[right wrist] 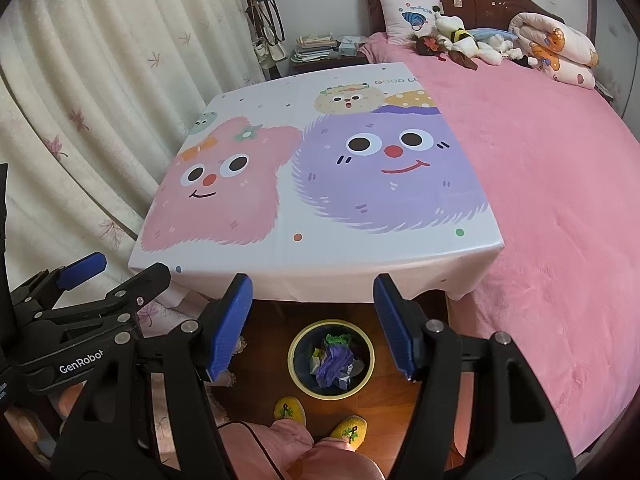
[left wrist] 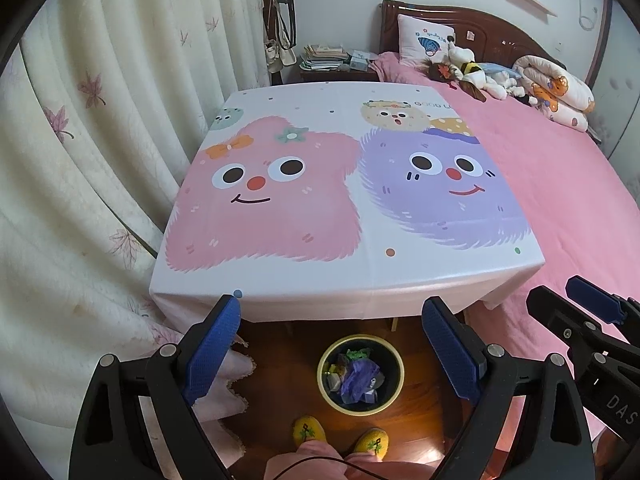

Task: Collect trash

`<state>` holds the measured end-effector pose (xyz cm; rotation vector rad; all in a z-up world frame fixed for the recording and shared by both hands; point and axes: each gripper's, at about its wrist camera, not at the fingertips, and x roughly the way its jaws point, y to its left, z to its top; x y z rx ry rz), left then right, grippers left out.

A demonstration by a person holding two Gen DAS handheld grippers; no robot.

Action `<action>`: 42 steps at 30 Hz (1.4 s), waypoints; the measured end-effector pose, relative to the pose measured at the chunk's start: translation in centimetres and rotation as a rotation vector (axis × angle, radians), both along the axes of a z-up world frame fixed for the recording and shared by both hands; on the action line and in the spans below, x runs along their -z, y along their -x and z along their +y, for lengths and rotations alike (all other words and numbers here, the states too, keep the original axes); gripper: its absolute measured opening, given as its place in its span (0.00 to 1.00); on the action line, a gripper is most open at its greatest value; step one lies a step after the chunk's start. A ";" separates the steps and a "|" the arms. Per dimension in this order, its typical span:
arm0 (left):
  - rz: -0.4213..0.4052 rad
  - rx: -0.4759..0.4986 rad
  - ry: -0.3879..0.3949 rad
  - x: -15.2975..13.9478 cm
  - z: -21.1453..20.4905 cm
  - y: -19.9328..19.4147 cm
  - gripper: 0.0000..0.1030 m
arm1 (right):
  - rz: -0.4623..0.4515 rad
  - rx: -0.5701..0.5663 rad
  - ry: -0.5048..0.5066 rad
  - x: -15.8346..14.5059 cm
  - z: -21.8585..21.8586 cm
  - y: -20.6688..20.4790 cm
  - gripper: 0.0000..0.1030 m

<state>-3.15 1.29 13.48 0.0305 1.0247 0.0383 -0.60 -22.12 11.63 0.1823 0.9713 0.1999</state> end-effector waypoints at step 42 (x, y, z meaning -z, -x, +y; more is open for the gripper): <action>0.018 0.002 -0.006 1.2 1.0 0.0 0.91 | 0.032 -0.038 -0.001 2.3 1.0 -1.9 0.58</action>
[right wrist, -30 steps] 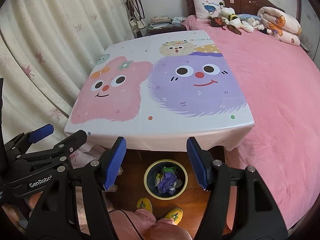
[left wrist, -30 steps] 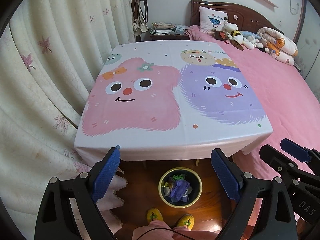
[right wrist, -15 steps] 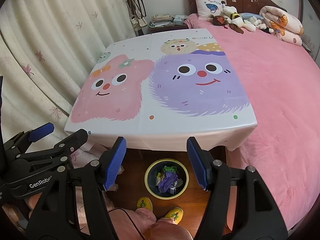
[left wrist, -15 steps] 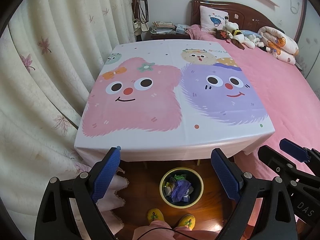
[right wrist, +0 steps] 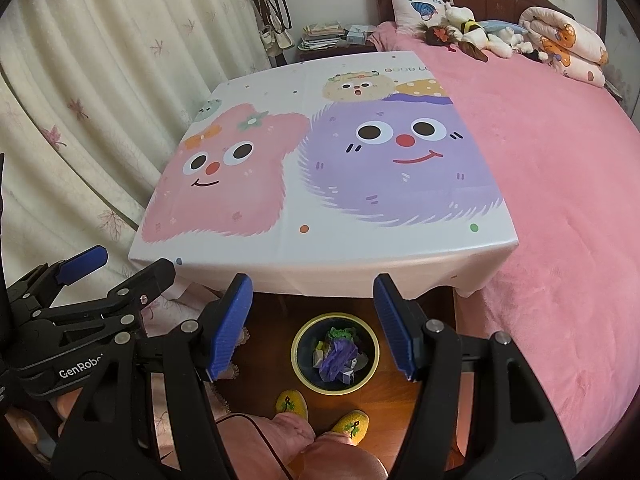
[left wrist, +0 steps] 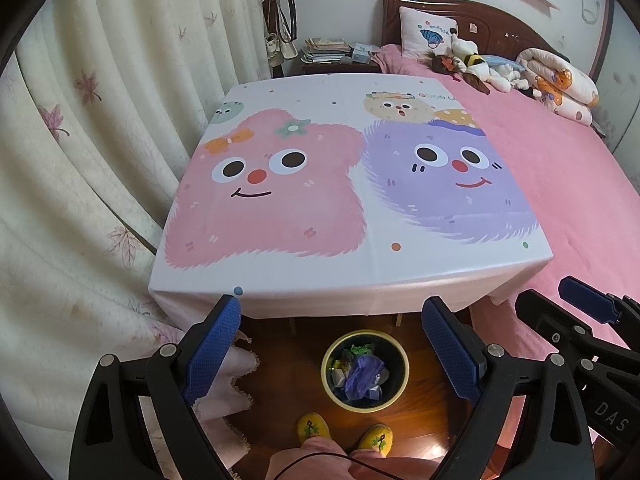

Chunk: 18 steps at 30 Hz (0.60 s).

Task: Collect trash

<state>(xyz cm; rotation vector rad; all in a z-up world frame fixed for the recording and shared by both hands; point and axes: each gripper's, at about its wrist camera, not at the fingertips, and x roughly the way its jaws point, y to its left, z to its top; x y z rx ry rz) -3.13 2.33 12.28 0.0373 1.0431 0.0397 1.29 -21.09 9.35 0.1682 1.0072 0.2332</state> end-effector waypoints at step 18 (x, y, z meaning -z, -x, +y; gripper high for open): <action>0.022 0.012 -0.018 0.9 0.7 0.6 0.91 | 0.022 -0.001 0.003 0.9 0.3 0.6 0.58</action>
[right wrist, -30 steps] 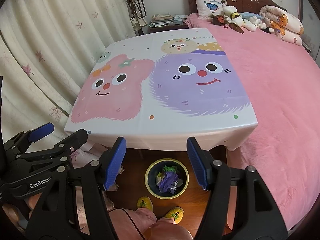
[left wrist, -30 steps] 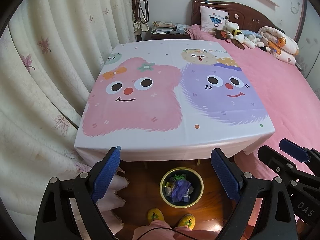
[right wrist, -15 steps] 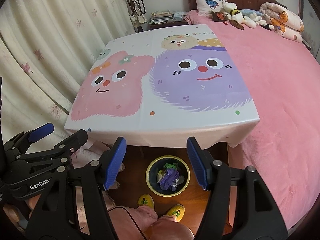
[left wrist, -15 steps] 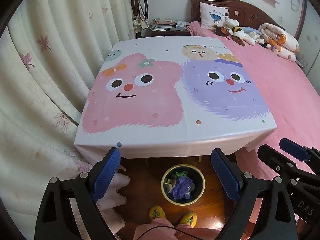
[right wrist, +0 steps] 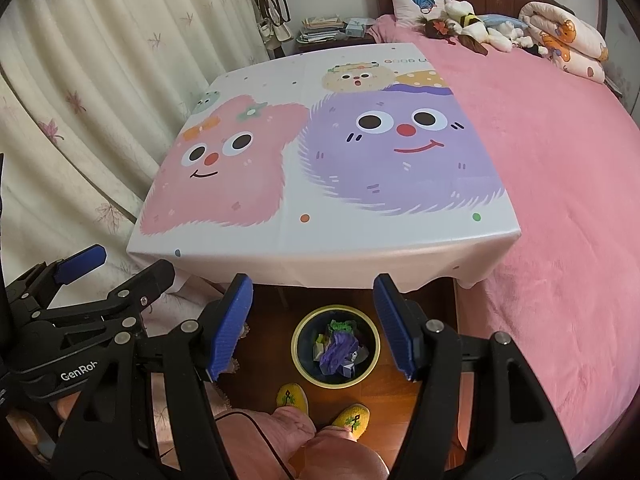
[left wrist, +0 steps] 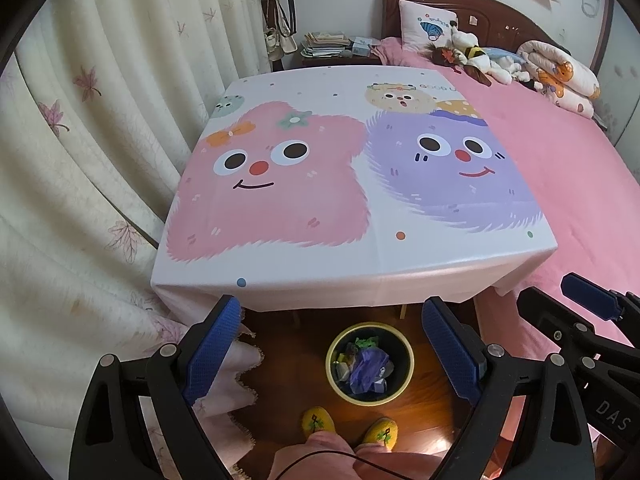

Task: Collect trash

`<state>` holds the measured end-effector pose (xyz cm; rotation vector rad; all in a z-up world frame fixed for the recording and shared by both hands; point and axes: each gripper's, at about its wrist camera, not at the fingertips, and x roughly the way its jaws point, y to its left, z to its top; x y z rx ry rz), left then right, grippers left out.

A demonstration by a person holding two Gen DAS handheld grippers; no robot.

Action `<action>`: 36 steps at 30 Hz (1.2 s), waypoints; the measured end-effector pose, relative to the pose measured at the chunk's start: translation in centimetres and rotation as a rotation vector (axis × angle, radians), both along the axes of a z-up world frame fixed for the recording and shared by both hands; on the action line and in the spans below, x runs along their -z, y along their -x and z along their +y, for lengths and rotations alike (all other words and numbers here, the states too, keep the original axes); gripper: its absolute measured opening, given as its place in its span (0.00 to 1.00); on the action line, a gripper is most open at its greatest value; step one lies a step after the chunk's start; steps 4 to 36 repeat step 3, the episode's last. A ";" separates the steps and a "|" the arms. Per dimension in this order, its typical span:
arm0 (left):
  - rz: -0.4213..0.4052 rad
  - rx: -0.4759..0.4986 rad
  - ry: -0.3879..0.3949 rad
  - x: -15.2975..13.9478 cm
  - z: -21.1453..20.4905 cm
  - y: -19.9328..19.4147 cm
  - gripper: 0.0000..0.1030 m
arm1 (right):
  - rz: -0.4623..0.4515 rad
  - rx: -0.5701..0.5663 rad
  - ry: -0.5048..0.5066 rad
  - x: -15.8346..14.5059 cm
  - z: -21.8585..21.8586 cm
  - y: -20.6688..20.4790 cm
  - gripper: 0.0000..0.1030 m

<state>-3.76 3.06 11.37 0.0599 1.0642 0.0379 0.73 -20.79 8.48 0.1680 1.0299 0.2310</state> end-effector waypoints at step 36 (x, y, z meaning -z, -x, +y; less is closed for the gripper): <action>0.001 0.000 -0.004 0.0 0.0 0.1 0.91 | 0.000 0.000 -0.001 -0.1 0.0 -0.1 0.58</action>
